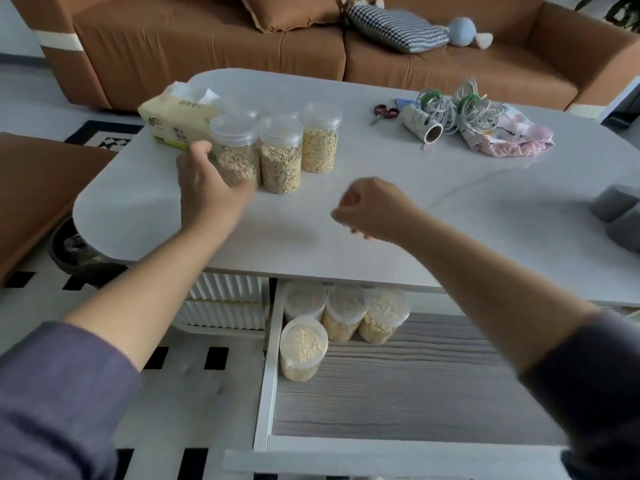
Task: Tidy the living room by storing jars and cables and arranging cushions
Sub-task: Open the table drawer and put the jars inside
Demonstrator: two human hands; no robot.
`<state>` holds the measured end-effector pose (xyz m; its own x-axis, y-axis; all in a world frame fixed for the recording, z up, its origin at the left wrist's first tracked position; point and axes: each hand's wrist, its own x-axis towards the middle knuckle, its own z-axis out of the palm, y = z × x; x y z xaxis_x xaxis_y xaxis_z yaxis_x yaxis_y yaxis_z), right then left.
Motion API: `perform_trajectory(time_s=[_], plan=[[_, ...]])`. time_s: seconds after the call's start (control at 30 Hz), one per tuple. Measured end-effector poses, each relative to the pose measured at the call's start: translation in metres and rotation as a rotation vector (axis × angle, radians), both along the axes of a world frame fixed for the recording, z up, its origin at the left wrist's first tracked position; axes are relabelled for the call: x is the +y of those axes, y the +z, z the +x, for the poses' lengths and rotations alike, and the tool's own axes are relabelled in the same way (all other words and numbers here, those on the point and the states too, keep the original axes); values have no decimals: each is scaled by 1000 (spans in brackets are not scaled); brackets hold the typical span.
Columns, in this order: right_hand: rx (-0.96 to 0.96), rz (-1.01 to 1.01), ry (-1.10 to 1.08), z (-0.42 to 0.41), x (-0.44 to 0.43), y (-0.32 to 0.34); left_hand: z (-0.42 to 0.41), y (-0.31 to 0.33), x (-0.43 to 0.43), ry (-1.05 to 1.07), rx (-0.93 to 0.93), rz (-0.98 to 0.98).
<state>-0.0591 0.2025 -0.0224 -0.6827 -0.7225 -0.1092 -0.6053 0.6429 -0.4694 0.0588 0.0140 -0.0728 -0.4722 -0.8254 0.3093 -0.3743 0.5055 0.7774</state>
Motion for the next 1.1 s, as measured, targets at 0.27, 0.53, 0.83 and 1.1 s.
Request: perform_trajectory(time_s=[0.27,0.53,0.83,1.1], plan=[[-247,-529,-152,-18,-112,-33,-26,-5,-33,-73,61,204],[-222,-547,-59,-14,-84,-30,0,5,-16,-175,-31,104],[-70,-338,80,16,26,-14,51,30,41,-551,-197,22],[-49,-114,100,34,119,7,64,55,102,-784,-354,-45]])
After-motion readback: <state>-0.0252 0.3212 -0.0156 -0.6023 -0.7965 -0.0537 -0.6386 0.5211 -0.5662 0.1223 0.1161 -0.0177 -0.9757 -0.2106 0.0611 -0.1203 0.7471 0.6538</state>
